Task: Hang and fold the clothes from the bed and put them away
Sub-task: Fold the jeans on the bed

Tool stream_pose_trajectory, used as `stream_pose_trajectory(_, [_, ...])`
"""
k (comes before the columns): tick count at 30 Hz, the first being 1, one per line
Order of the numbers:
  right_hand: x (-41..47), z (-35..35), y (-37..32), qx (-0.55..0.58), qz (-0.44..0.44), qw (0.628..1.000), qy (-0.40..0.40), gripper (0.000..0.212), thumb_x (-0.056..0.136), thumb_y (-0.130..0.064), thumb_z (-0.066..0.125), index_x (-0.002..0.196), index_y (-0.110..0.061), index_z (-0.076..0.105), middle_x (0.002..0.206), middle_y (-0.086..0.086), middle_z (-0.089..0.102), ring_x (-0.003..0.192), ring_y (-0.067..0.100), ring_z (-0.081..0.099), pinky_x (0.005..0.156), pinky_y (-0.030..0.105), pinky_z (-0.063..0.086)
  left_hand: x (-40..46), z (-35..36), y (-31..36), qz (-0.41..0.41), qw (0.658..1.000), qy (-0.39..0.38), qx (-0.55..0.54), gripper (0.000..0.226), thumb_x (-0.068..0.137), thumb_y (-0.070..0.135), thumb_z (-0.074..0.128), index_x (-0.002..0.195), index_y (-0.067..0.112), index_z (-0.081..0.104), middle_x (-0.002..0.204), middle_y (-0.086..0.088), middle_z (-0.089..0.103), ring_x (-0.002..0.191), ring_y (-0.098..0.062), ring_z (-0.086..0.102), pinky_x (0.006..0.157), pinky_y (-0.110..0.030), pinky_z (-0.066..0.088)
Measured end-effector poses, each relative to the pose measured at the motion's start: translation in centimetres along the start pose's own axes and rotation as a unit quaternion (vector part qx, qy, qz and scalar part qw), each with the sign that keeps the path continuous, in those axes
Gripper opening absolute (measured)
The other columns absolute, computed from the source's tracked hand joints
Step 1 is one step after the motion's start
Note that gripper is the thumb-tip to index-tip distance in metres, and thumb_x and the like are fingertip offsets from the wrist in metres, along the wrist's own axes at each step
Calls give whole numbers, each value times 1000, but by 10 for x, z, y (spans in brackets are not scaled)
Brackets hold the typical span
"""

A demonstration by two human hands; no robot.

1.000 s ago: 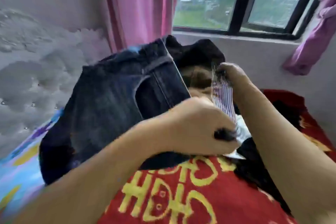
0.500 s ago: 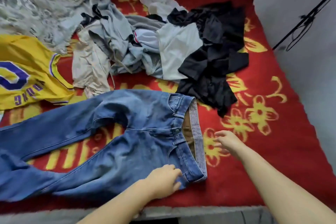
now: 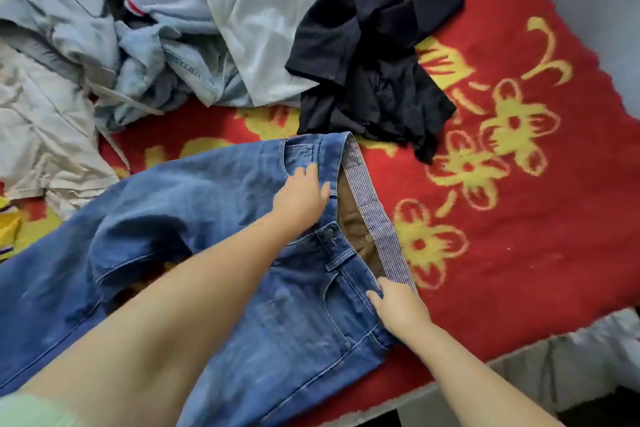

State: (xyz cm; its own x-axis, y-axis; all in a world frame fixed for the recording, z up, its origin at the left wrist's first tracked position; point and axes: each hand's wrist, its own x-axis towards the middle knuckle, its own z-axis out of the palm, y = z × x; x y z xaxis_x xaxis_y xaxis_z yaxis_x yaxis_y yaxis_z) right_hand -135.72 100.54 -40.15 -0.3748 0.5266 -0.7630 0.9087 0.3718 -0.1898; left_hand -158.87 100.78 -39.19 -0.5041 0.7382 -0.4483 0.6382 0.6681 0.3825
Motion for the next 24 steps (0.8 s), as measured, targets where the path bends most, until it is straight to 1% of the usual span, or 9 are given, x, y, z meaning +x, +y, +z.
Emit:
stream_pose_trajectory(3, [-16, 6, 17, 44, -37, 998, 28, 29, 100, -41, 41, 80, -20, 38, 69, -3, 54, 78, 27, 57, 60, 34, 32, 35, 14, 21, -35, 996, 8, 76, 59, 93, 59, 41, 121, 8, 42, 115, -10, 56, 103, -32, 59, 65, -36, 38])
stream_pose_trajectory(5, [-22, 5, 27, 58, -39, 997, 30, 34, 100, -42, 40, 73, -22, 33, 60, -6, 43, 67, 23, 49, 54, 36, 28, 49, 18, 26, -46, 992, -21, 119, 52, 93, 52, 46, 116, 6, 46, 109, -11, 62, 96, -32, 61, 62, -33, 37])
stream_pose_trajectory(8, [-24, -2, 40, 59, -30, 996, 59, 32, 100, -43, 39, 75, -23, 34, 67, -4, 52, 73, 26, 56, 54, 36, 30, 70, 10, 27, -48, 994, -26, 96, 26, 93, 29, 45, 94, 6, 58, 98, -15, 64, 89, -31, 59, 64, -32, 36])
stream_pose_trajectory(11, [-25, -6, 45, 54, -14, 991, 124, 28, 101, -44, 36, 85, -22, 43, 78, -1, 64, 81, 26, 63, 57, 33, 30, 77, 0, 35, -17, 997, 55, -52, 30, 90, 23, 48, 63, 9, 41, 63, -6, 49, 70, -28, 49, 59, -31, 28])
stream_pose_trajectory(13, [-24, -4, 53, 43, 13, 987, 156, 29, 101, -45, 32, 93, -22, 48, 82, -2, 67, 81, 24, 65, 56, 32, 30, 80, 3, 45, 13, 988, 54, -143, 31, 91, 19, 47, 62, 13, 37, 58, -1, 43, 62, -24, 44, 54, -36, 28])
stream_pose_trajectory(15, [-20, 1, 61, 32, 43, 987, 153, 32, 102, -45, 29, 99, -22, 51, 86, -5, 67, 82, 20, 65, 56, 30, 31, 82, 9, 48, 30, 985, -50, -165, 14, 94, 13, 44, 84, 12, 54, 69, -3, 53, 69, -26, 53, 62, -36, 44])
stream_pose_trajectory(18, [-10, 10, 68, 24, 64, 988, 141, 33, 102, -44, 30, 106, -22, 54, 104, -6, 59, 96, 17, 58, 67, 28, 35, 86, 8, 39, 177, 983, -44, 28, 42, 86, 1, 46, 126, 13, 54, 100, -6, 57, 97, -31, 57, 79, -40, 48])
stream_pose_trajectory(21, [-5, 15, 65, 66, 64, 982, 163, 28, 101, -39, 39, 106, -18, 56, 112, -2, 47, 105, 18, 45, 81, 28, 42, 95, 3, 25, 364, 864, 34, 346, 74, 77, 3, 56, 146, 20, 35, 150, -16, 31, 139, -34, 26, 110, -61, 23])
stream_pose_trajectory(24, [-10, 17, 64, 83, 53, 984, 147, 26, 103, -35, 33, 111, -17, 51, 113, 0, 52, 104, 21, 51, 80, 29, 41, 105, -3, 33, 373, 774, -20, 512, 65, 86, 13, 51, 146, 25, 30, 159, -7, 13, 148, -25, 3, 112, -63, -2])
